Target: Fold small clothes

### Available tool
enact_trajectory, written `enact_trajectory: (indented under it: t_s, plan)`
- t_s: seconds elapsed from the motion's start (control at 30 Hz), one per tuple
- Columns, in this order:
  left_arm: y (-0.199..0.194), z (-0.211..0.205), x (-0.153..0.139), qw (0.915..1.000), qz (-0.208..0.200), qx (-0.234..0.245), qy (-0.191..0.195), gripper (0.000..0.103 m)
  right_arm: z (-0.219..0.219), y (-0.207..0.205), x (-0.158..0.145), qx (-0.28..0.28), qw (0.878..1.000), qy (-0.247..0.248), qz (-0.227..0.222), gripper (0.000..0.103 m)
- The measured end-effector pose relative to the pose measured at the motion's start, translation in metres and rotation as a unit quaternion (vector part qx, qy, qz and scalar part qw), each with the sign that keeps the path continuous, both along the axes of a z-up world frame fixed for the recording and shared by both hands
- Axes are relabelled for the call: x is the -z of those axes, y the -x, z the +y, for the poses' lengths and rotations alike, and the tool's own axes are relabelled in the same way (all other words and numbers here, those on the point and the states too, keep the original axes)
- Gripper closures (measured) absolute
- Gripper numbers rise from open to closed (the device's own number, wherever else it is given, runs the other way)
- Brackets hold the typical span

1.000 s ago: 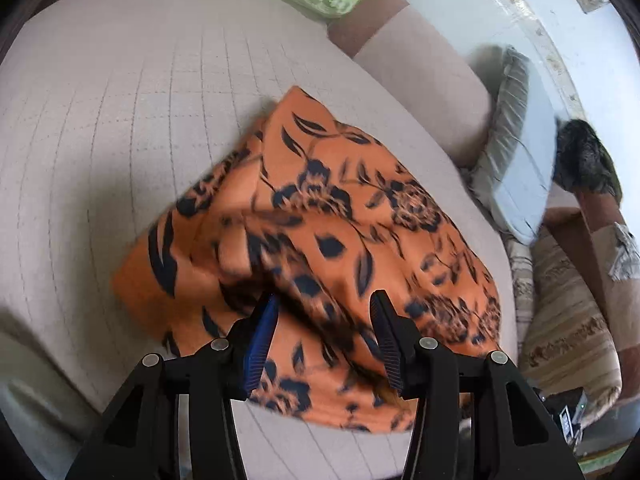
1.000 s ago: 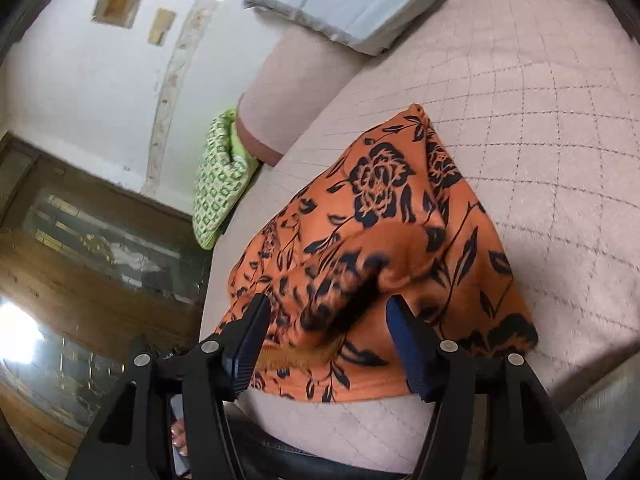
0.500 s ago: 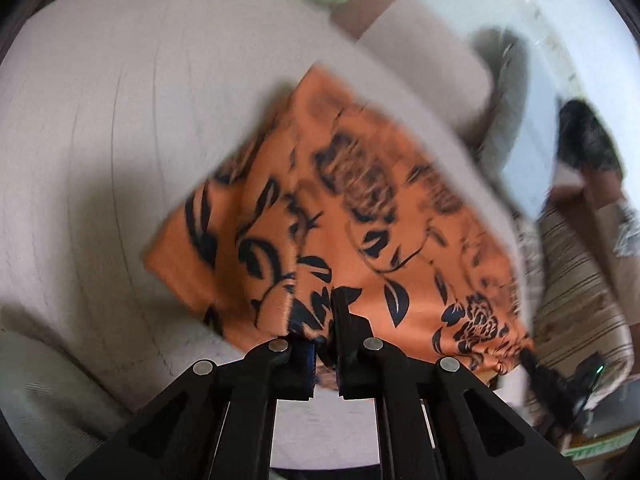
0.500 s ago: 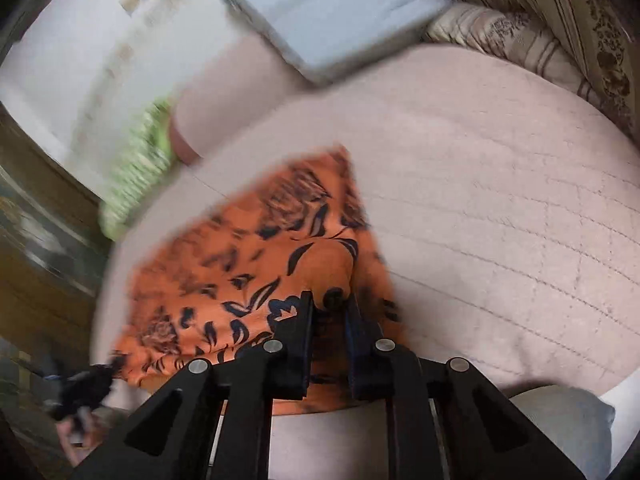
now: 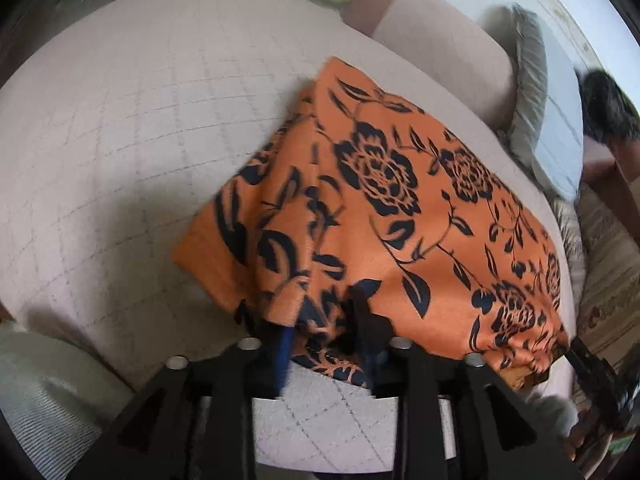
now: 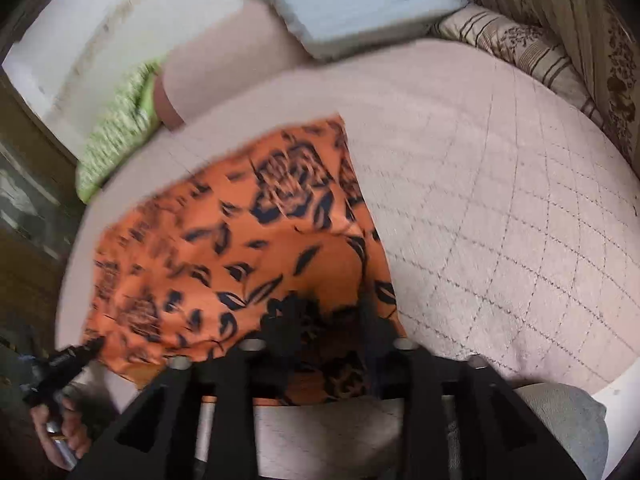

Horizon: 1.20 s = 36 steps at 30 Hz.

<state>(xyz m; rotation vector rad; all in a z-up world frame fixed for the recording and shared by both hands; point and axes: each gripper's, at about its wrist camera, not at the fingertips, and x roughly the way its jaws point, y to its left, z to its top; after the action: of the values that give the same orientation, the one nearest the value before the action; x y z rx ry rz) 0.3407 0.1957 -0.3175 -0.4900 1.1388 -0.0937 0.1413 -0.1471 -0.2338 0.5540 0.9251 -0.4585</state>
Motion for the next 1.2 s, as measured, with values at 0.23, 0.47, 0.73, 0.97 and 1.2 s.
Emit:
enact_trajectory:
  t_s: [0.23,0.47,0.73,0.97,1.2]
  plan:
    - [0.012,0.030,-0.003,0.9967,-0.014,-0.043,0.067,0.073,-0.016,-0.006,0.003,0.024,0.999,-0.027,-0.005,0.048]
    - [0.007,0.020,-0.001,0.9986,-0.016,-0.037,0.034,0.092,-0.007,-0.026,0.027,0.009,0.998,0.004,0.064,0.089]
    - [0.006,0.011,0.004,0.9990,0.002,-0.029,-0.034,0.092,-0.001,-0.025,0.031,0.011,0.995,0.023,0.097,0.092]
    - [0.010,0.016,-0.003,0.9987,-0.012,-0.039,-0.030,0.090,0.009,-0.030,0.034,-0.003,0.991,0.045,0.128,0.091]
    - [0.014,0.014,-0.018,0.9962,-0.051,-0.049,-0.052,0.092,0.017,-0.032,0.030,-0.012,0.988,0.076,0.135,0.092]
